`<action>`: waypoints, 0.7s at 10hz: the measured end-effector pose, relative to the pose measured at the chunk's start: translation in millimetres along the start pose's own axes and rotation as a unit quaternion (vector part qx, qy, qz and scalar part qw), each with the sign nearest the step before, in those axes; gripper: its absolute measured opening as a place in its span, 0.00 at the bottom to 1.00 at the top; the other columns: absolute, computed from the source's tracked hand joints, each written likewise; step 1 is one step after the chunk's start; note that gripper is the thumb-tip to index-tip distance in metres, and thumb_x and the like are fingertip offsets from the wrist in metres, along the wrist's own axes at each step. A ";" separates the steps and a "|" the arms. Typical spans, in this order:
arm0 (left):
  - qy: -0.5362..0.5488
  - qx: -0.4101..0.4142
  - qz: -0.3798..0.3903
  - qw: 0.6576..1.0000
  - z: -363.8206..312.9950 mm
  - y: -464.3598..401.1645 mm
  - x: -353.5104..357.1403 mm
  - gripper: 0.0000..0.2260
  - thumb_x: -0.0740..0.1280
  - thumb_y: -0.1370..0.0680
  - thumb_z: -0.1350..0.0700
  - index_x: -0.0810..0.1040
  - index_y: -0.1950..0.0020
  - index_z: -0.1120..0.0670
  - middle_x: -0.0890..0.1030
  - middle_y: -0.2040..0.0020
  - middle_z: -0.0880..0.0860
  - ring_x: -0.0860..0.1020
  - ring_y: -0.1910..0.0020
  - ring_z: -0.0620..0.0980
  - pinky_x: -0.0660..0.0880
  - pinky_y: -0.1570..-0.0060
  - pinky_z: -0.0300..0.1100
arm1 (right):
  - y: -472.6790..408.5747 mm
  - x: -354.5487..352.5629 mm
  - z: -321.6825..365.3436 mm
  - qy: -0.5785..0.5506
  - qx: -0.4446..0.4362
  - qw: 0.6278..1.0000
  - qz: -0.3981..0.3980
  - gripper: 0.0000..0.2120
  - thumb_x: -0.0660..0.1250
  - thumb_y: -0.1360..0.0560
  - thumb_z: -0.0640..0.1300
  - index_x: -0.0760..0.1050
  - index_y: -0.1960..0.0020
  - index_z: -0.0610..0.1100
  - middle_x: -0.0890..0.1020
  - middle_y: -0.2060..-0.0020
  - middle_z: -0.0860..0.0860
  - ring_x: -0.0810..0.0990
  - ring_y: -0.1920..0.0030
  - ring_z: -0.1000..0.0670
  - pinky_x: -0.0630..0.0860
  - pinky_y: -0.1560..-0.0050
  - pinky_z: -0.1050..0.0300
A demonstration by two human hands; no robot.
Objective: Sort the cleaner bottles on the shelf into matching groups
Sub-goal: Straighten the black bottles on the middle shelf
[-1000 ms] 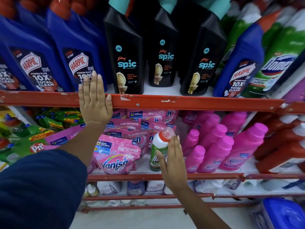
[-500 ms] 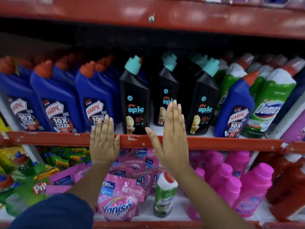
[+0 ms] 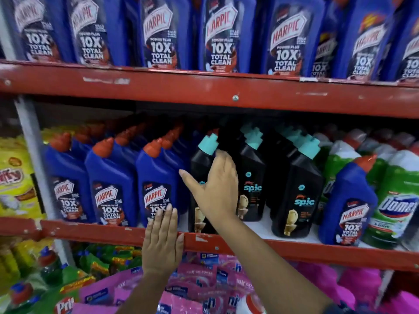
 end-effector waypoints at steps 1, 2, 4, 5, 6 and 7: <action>0.002 -0.008 0.005 1.000 0.9 0.4 0.5 0.25 0.43 0.16 0.48 0.48 0.21 0.55 0.50 0.21 0.50 0.51 0.22 0.49 0.47 0.24 0.47 | -5.4 5.1 2.9 0.059 -0.003 0.998 -0.025 0.34 0.72 0.33 0.60 0.70 0.39 0.36 0.78 0.45 0.42 0.77 0.43 0.42 0.75 0.42 0.46; 0.003 -0.008 0.008 1.000 1.0 0.6 1.0 0.25 0.43 0.16 0.48 0.48 0.21 0.55 0.49 0.21 0.50 0.50 0.22 0.49 0.46 0.24 0.47 | -5.7 5.9 2.2 0.065 -0.011 0.997 -0.028 0.28 0.70 0.31 0.58 0.71 0.43 0.37 0.79 0.49 0.43 0.77 0.49 0.43 0.75 0.47 0.46; 0.004 -0.007 -0.008 1.000 1.4 -0.8 0.3 0.24 0.43 0.16 0.48 0.49 0.21 0.55 0.50 0.21 0.50 0.51 0.22 0.49 0.47 0.24 0.47 | -10.9 -22.1 -17.5 0.055 -0.003 0.997 -0.056 0.25 0.70 0.33 0.56 0.70 0.49 0.36 0.77 0.53 0.41 0.76 0.51 0.39 0.72 0.50 0.45; -0.001 -0.008 -0.013 1.000 0.5 0.3 1.2 0.24 0.43 0.16 0.48 0.49 0.21 0.55 0.50 0.21 0.50 0.51 0.22 0.49 0.47 0.24 0.47 | -17.9 -42.9 -34.7 0.088 0.002 0.994 -0.062 0.27 0.68 0.33 0.56 0.70 0.48 0.34 0.77 0.53 0.39 0.75 0.51 0.37 0.71 0.50 0.44; 0.000 -0.009 -0.019 1.000 0.9 1.1 2.5 0.24 0.44 0.16 0.48 0.50 0.21 0.55 0.50 0.21 0.50 0.51 0.22 0.49 0.48 0.24 0.47 | -22.4 -55.9 -50.6 0.103 0.017 0.993 -0.051 0.26 0.71 0.32 0.54 0.70 0.48 0.34 0.76 0.53 0.40 0.75 0.51 0.38 0.70 0.50 0.45; 0.003 -0.010 -0.019 1.000 1.0 1.6 2.5 0.25 0.44 0.16 0.48 0.50 0.21 0.55 0.50 0.21 0.50 0.51 0.22 0.49 0.48 0.24 0.47 | -22.6 -59.6 -62.6 0.119 0.029 0.991 -0.045 0.24 0.72 0.32 0.54 0.70 0.49 0.35 0.76 0.54 0.41 0.75 0.52 0.39 0.70 0.50 0.46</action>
Point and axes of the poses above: each hand's wrist, its own y-axis away from the middle knuckle, its own x-axis out of the palm, z = x × y, the point moved 5 cm from there along -y, towards the middle knuckle
